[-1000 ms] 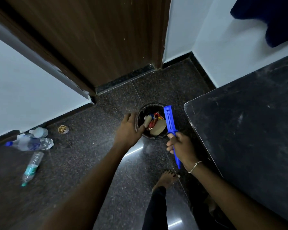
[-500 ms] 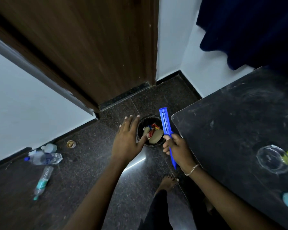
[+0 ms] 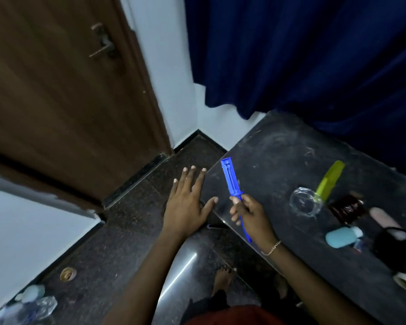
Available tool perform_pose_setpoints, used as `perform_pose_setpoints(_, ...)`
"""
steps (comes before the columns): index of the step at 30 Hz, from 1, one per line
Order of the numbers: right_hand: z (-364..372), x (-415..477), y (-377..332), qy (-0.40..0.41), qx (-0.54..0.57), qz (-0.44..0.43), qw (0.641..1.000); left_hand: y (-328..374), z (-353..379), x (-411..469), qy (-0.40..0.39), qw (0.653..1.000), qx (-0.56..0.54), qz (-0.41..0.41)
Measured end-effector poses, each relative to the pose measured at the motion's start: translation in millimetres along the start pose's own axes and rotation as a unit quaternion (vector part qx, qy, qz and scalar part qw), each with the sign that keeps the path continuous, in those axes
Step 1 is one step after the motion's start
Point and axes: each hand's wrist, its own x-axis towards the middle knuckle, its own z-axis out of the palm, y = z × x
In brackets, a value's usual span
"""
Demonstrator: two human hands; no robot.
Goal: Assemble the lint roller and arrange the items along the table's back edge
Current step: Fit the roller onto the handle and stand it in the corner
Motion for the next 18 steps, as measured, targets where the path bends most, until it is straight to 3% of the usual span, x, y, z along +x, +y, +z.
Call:
perform_pose_setpoints(8, -88, -15, -4, 0.138, 0.03, -0.031, 0.989, 90, 23, 55, -0.037, 0.987, -0.001, 0.159)
perform_pose_setpoints(18, -210, -65, 7, 0.333, 0.062, -0.061, 0.939, 231, 74, 81, -0.091, 0.942, -0.036, 0.321)
